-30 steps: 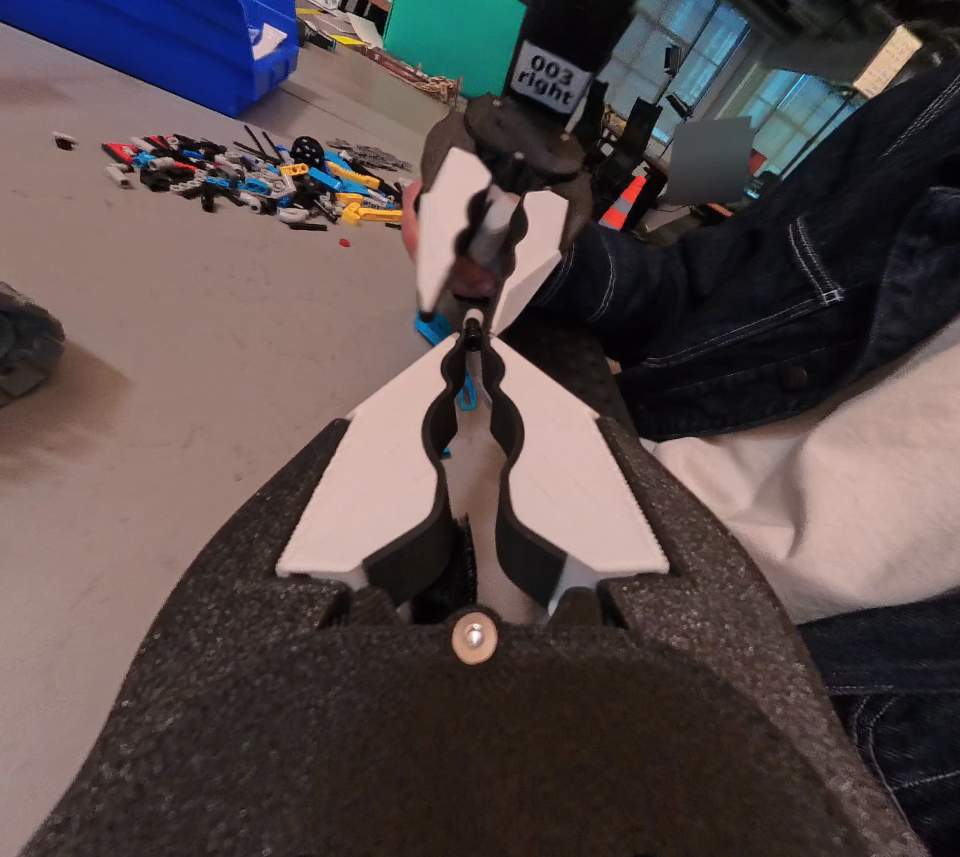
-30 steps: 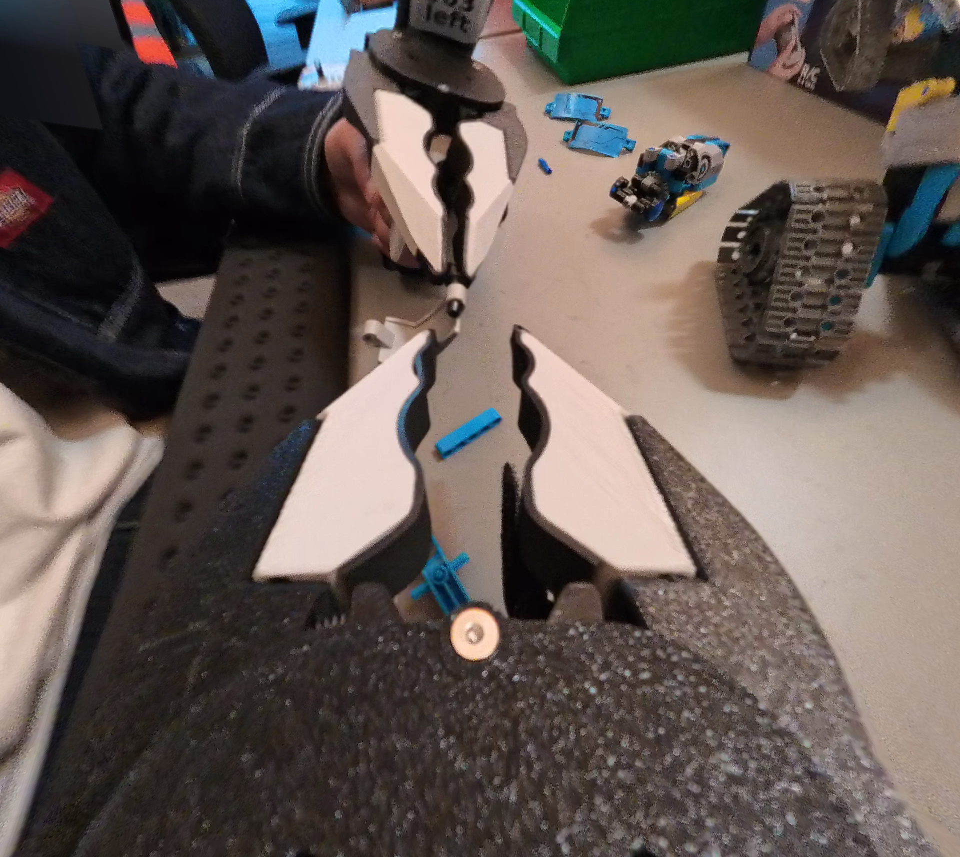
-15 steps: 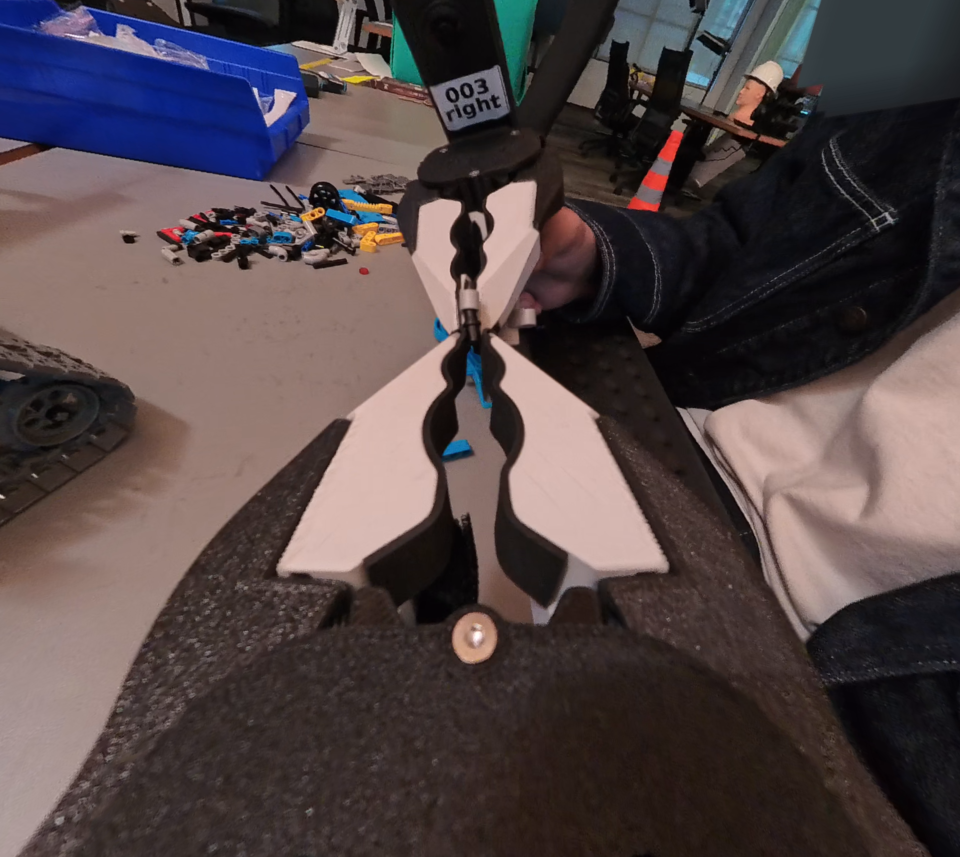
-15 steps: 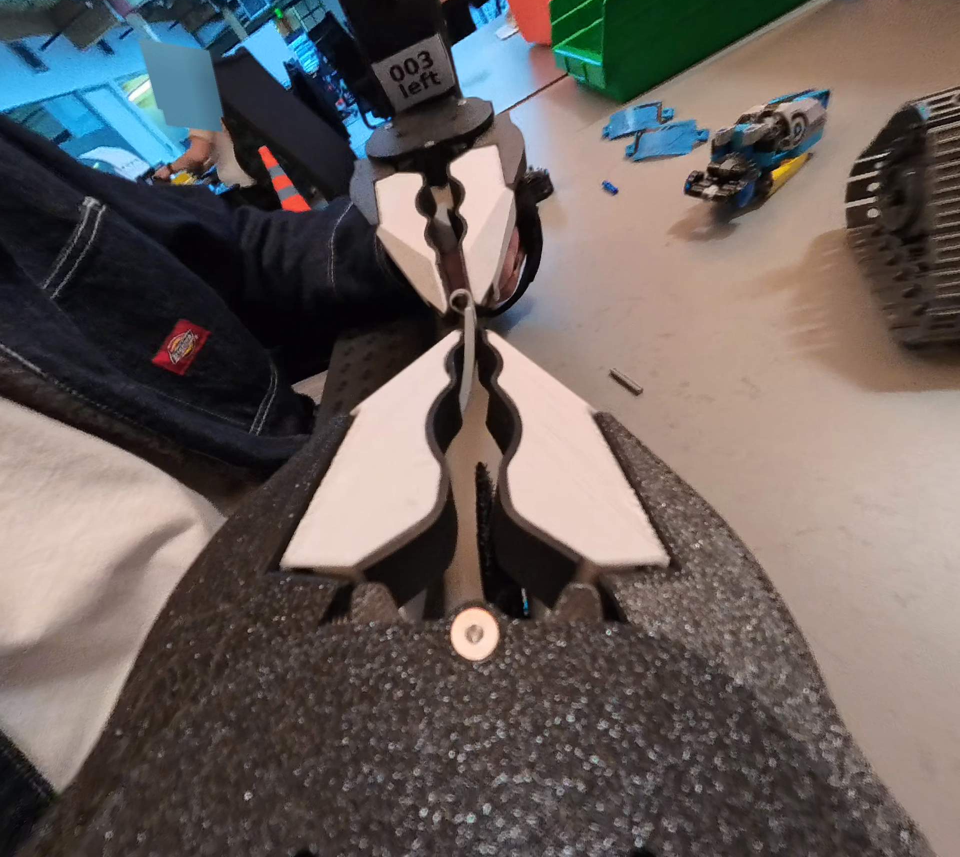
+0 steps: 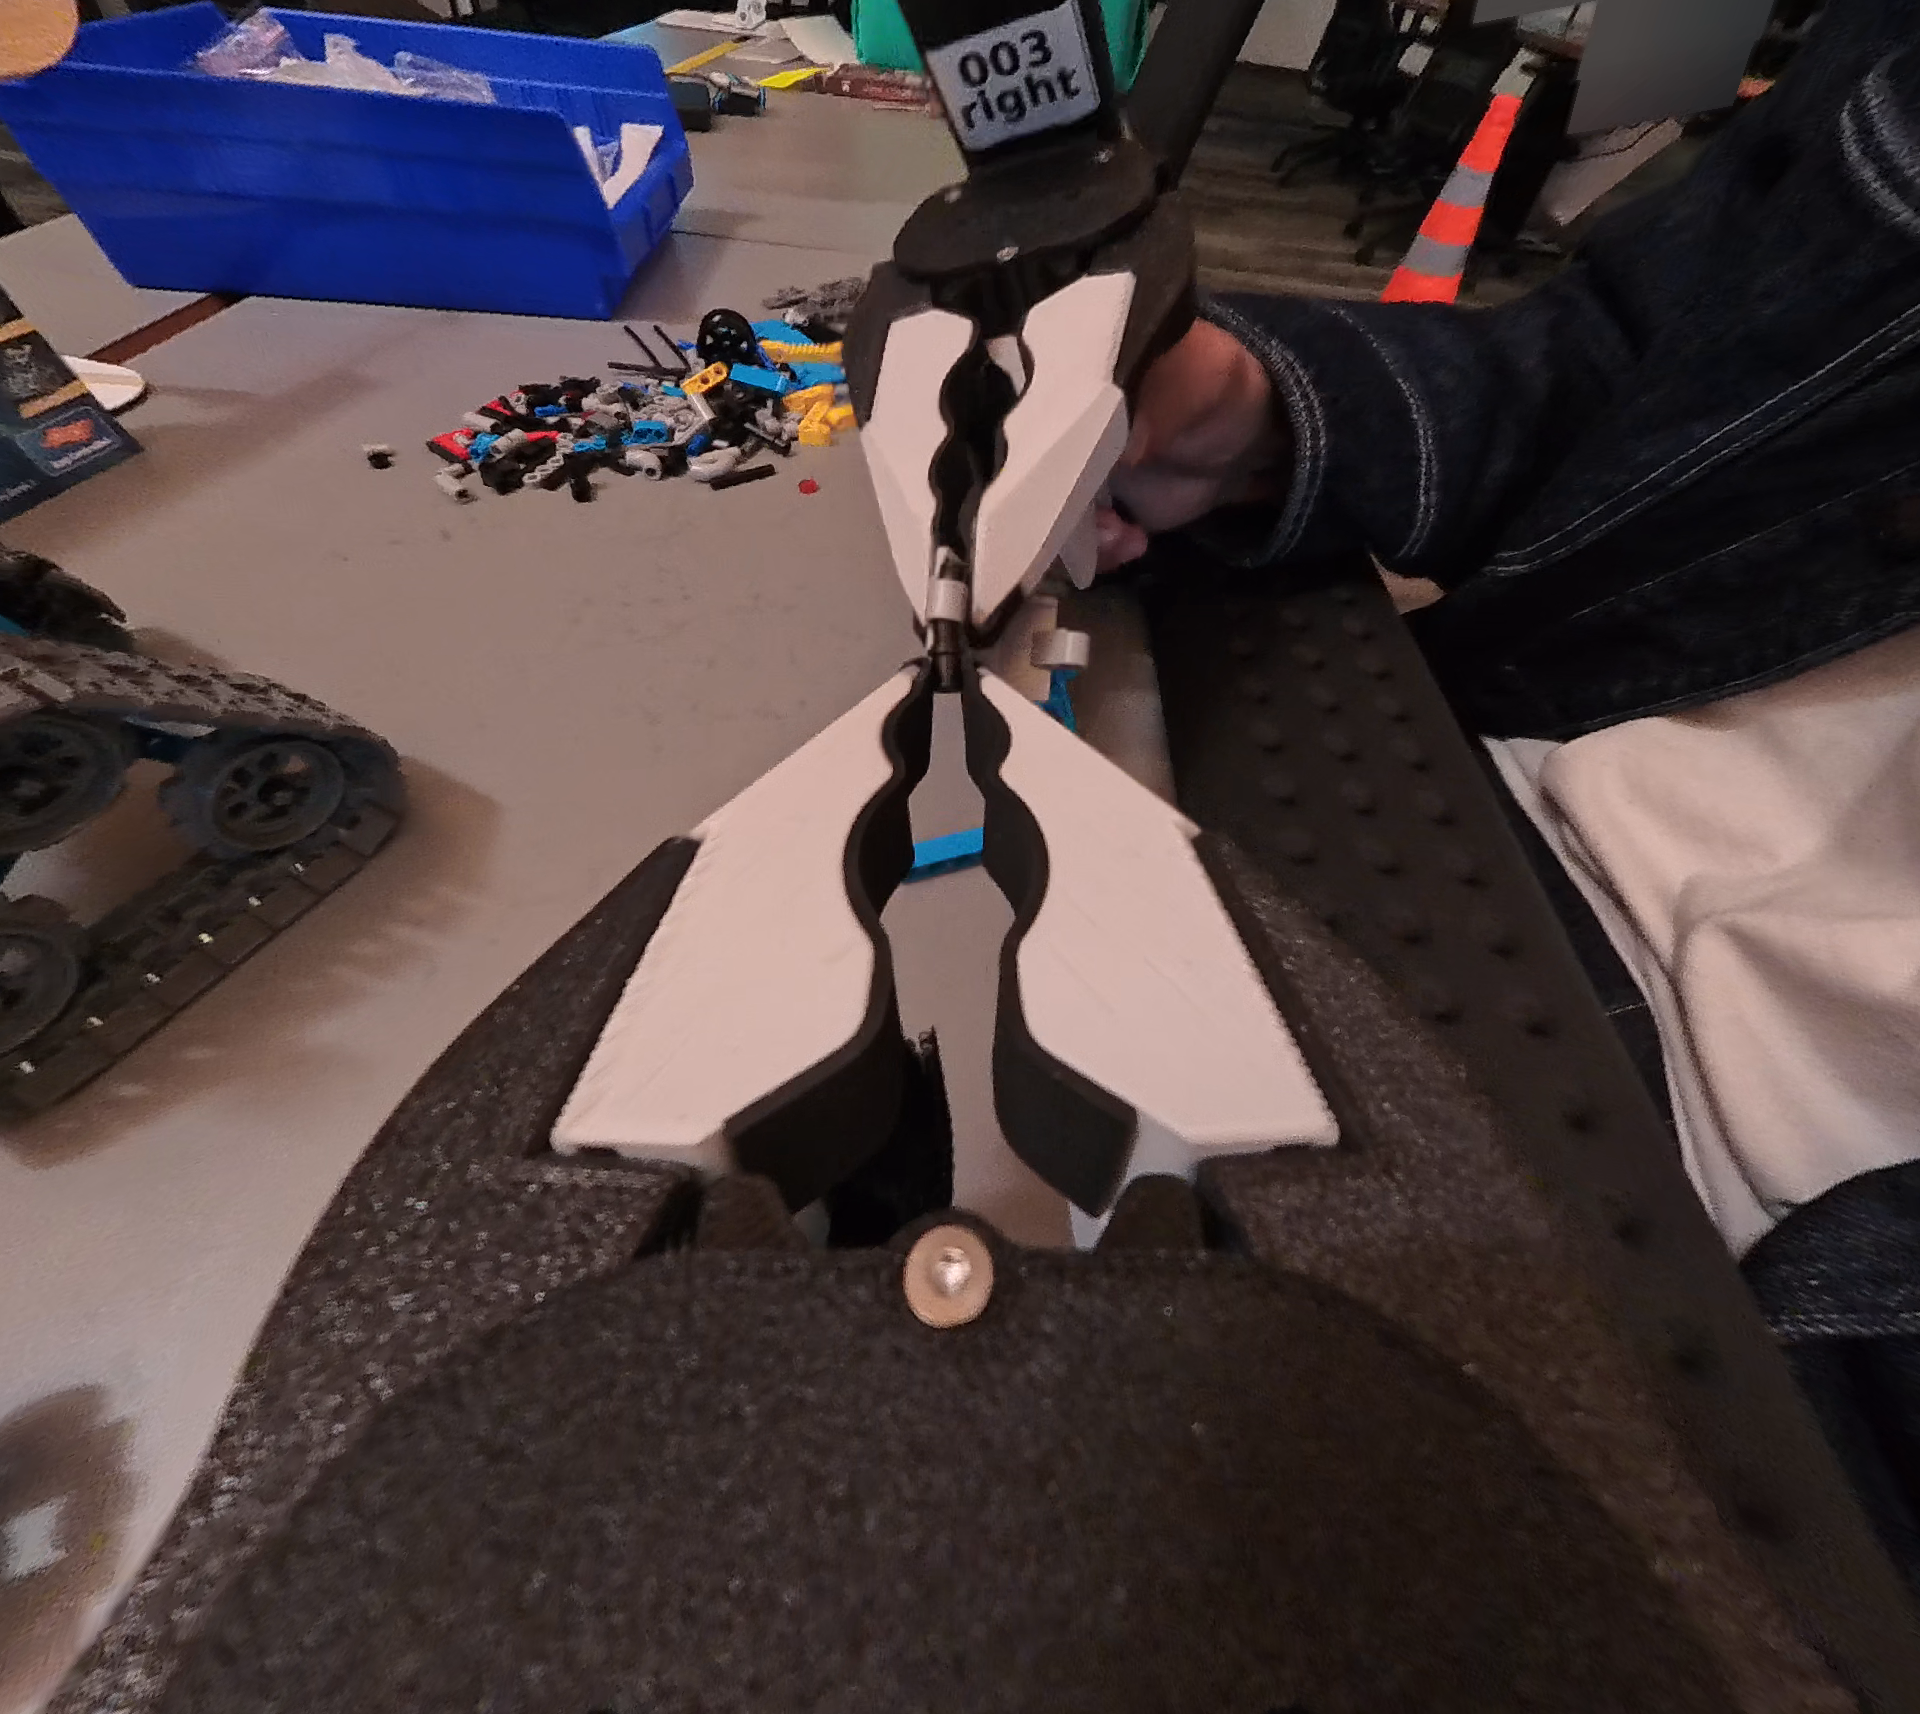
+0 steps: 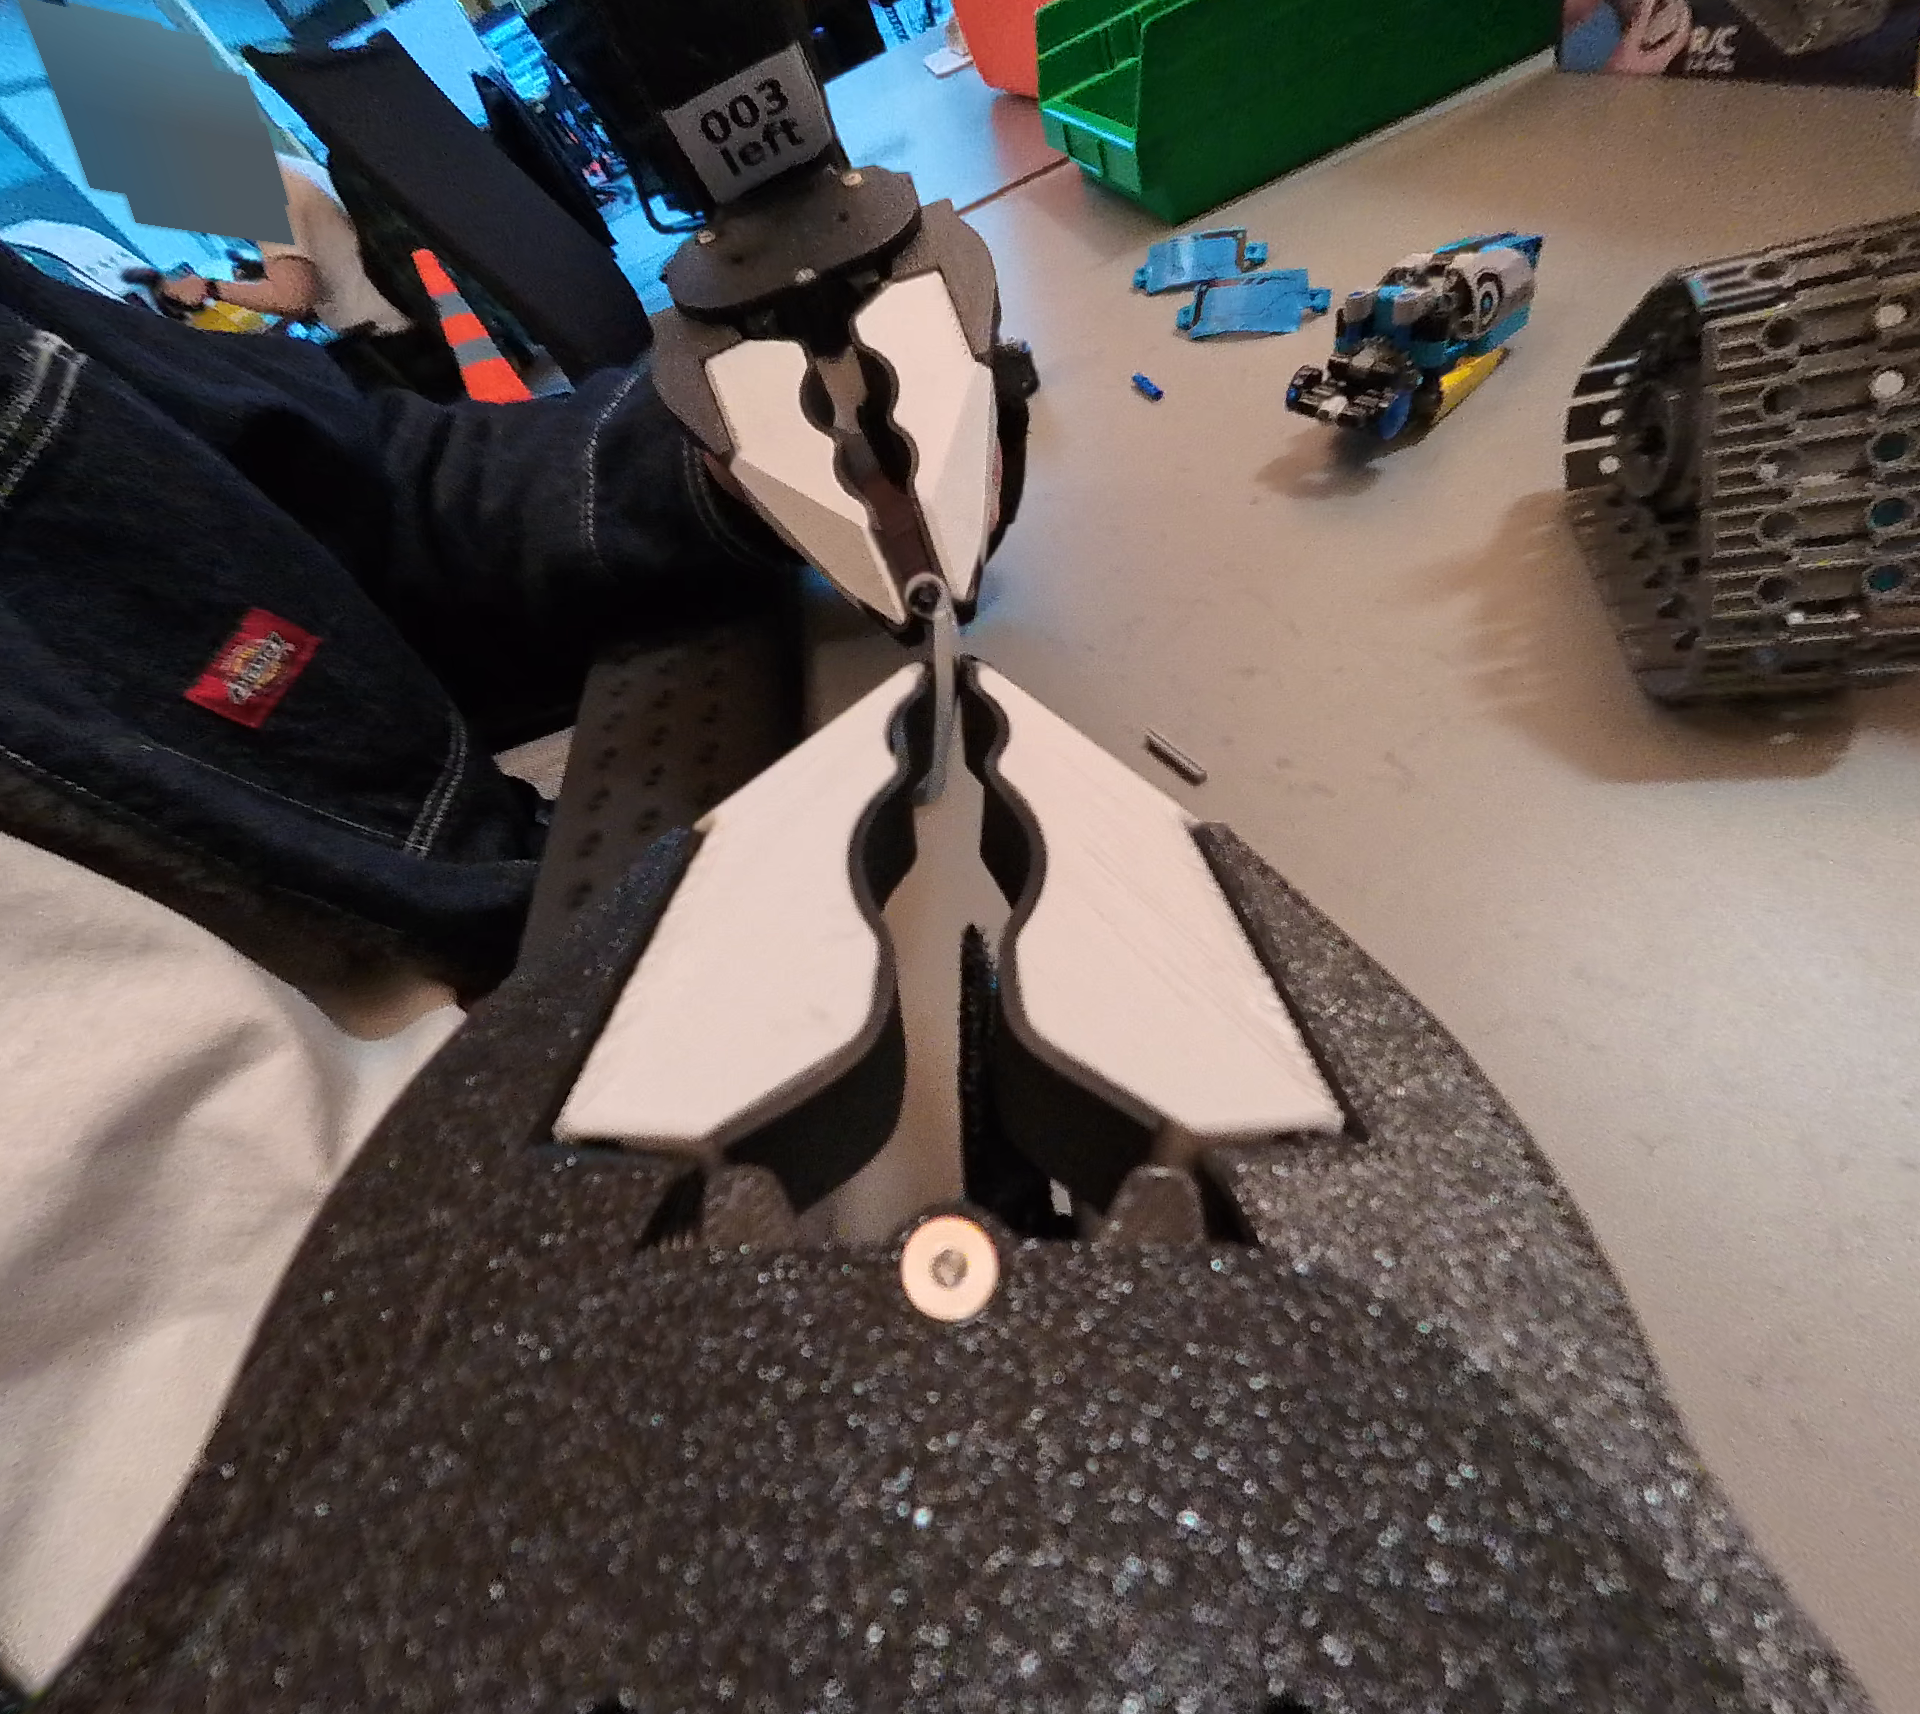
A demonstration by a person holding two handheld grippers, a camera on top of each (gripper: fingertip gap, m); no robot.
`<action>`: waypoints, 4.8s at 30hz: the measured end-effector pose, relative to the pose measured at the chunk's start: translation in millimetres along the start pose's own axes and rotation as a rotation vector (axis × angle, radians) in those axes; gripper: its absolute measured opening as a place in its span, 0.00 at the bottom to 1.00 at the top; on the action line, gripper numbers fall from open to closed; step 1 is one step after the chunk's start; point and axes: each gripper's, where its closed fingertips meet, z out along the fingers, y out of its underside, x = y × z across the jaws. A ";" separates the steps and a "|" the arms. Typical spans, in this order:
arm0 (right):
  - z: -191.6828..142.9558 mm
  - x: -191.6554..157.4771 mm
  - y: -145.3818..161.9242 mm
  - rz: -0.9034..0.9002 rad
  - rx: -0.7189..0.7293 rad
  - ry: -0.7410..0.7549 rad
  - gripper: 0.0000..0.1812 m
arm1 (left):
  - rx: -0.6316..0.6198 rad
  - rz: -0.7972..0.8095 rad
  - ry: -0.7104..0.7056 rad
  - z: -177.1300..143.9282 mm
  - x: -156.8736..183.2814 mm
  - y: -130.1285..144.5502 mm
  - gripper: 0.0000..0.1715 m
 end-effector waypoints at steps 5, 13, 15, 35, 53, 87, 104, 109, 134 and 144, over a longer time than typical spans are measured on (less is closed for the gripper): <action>1.2 11.5 5.4 0.041 -0.036 0.044 0.00 | -0.025 0.023 -0.059 4.7 -7.6 5.0 0.03; -2.1 10.3 -1.7 0.204 0.030 -0.038 0.00 | -0.046 0.163 -0.154 8.0 -10.7 2.5 0.03; -2.8 9.7 -2.4 0.205 0.038 -0.049 0.00 | -0.048 0.167 -0.137 6.9 -8.5 2.9 0.03; -2.4 0.4 -6.2 0.091 0.047 -0.070 0.13 | -0.145 0.319 -0.208 9.6 -10.2 15.4 0.02; 3.6 -3.3 -2.5 -0.079 -0.010 0.014 0.02 | -0.063 0.193 -0.109 7.9 0.7 4.9 0.02; -21.1 78.1 57.6 -0.071 -0.333 0.359 0.03 | 0.211 0.148 -0.366 -40.2 -22.1 -50.1 0.03; -76.6 88.3 22.0 -0.048 -0.079 0.622 0.03 | 0.209 -0.381 -0.397 -24.3 -81.1 -44.4 0.03; -123.4 92.0 9.4 0.040 0.118 0.706 0.03 | -0.399 -0.017 -0.578 76.8 -161.3 -60.8 0.03; -107.6 74.8 9.0 0.099 0.149 0.503 0.03 | -0.684 -0.434 -0.773 194.6 -316.7 22.3 0.15; -321.4 153.9 59.3 0.229 -0.084 0.969 0.03 | -0.385 -0.196 -0.362 121.2 -97.3 -40.5 0.26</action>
